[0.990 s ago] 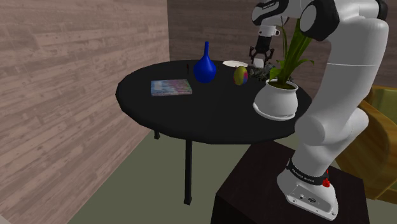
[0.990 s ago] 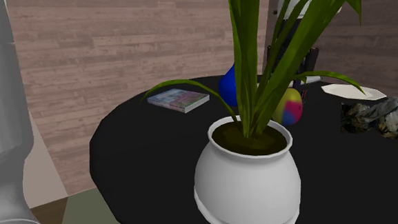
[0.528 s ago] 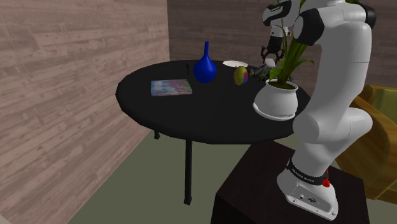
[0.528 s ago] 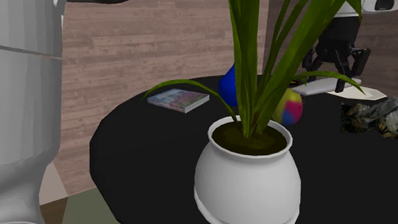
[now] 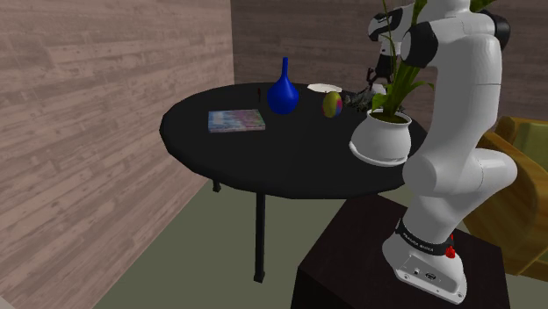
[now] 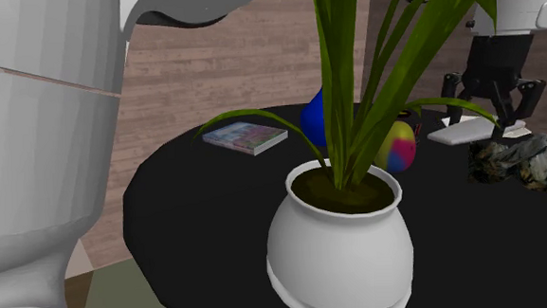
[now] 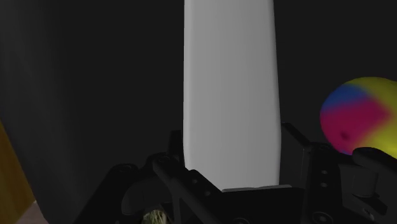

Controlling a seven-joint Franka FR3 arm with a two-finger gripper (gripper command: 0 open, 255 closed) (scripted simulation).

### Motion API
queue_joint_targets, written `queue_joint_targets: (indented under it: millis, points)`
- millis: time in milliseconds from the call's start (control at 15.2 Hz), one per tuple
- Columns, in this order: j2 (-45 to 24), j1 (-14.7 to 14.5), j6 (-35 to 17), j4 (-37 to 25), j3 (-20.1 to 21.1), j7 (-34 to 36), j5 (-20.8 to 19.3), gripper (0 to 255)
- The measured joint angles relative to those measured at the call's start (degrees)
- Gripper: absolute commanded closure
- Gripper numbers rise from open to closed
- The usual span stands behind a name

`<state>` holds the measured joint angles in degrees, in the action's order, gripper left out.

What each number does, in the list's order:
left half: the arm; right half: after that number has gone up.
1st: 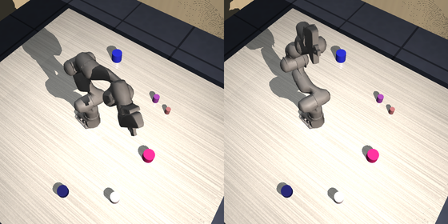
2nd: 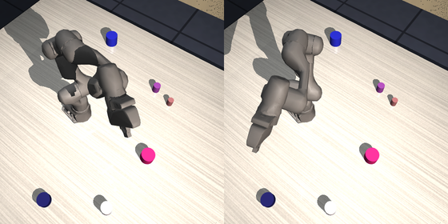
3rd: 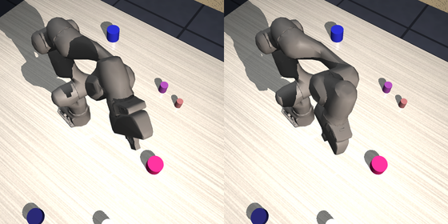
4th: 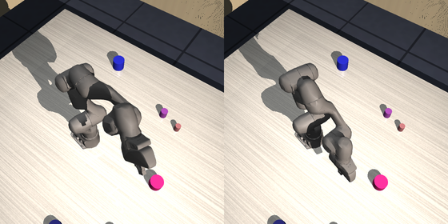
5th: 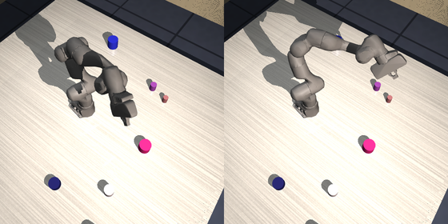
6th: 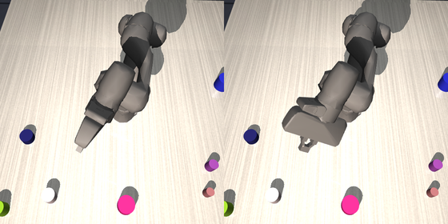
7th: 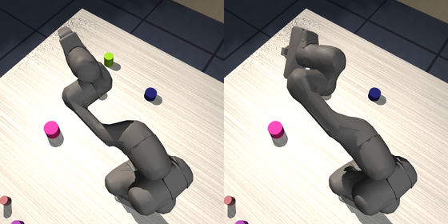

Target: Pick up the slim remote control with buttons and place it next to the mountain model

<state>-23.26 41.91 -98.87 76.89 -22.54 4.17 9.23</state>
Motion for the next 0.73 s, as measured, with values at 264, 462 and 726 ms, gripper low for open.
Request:
queue_joint_targets:
  millis: [264, 462, 726]
  points:
    - [-0.18, -0.23, -2.93, 2.78, 0.11, -0.15, 0.11, 255]
    - [0.05, -0.48, -5.35, 5.45, 0.14, -0.29, 0.10, 255]
    - [-0.24, -0.64, -8.21, 8.06, 0.27, -0.48, 0.29, 255]
